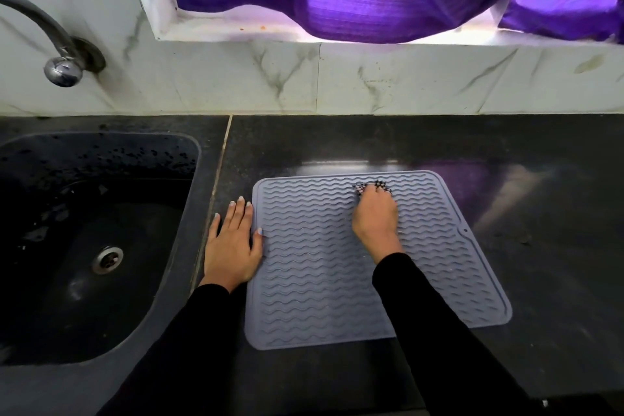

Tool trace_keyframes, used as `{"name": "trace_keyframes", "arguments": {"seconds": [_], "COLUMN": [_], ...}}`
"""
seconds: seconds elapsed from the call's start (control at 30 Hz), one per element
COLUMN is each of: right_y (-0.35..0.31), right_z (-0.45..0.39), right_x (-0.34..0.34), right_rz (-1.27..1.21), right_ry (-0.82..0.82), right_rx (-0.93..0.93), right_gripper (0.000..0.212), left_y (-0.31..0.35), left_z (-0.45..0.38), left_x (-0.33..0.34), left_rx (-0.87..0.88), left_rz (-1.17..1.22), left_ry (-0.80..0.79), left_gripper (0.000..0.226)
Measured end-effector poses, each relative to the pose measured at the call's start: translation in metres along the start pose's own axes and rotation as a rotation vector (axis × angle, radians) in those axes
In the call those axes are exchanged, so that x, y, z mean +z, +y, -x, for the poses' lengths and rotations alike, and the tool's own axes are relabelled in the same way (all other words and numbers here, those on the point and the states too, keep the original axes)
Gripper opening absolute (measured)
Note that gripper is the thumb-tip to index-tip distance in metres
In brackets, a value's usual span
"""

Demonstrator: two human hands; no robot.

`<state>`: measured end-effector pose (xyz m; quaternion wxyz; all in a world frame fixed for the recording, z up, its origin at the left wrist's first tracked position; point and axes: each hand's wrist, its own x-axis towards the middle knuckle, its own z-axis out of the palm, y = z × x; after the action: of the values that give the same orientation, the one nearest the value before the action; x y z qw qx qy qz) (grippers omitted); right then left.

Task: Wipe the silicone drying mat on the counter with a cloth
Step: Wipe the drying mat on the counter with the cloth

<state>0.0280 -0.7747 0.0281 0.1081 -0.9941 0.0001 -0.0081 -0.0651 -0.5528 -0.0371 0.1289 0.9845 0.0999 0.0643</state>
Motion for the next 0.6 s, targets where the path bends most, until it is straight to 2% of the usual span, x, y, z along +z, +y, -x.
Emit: {"name": "trace_keyframes", "arguments": {"seconds": [0.27, 0.33, 0.4, 0.43, 0.5, 0.57, 0.6], "right_y": [-0.069, -0.072, -0.067, -0.062, -0.049, -0.033, -0.026], "right_z": [0.021, 0.019, 0.014, 0.012, 0.006, 0.001, -0.002], "right_x": [0.004, 0.002, -0.004, -0.007, -0.016, -0.020, -0.019], "right_rz": [-0.159, -0.340, -0.639, -0.759, -0.849, -0.744, -0.655], "right_ry": [-0.096, -0.183, -0.274, -0.251, -0.067, 0.133, 0.181], "right_rx": [-0.200, -0.206, -0.106, -0.033, 0.087, 0.157, 0.168], "right_gripper": [0.026, 0.028, 0.027, 0.026, 0.026, 0.030, 0.033], "left_y": [0.001, 0.000, -0.001, -0.001, 0.000, 0.001, 0.001], "left_z": [0.001, 0.001, 0.001, 0.000, 0.000, 0.000, 0.000], "left_x": [-0.004, -0.004, -0.005, -0.005, -0.006, -0.006, -0.006], "left_rx": [-0.003, 0.002, 0.000, -0.007, -0.035, -0.035, -0.026], "left_rz": [-0.031, -0.027, -0.007, 0.015, 0.070, 0.067, 0.048], "left_ry": [-0.036, -0.040, -0.048, -0.051, -0.042, -0.027, -0.020], "left_gripper": [0.083, 0.084, 0.085, 0.086, 0.087, 0.085, 0.084]}}
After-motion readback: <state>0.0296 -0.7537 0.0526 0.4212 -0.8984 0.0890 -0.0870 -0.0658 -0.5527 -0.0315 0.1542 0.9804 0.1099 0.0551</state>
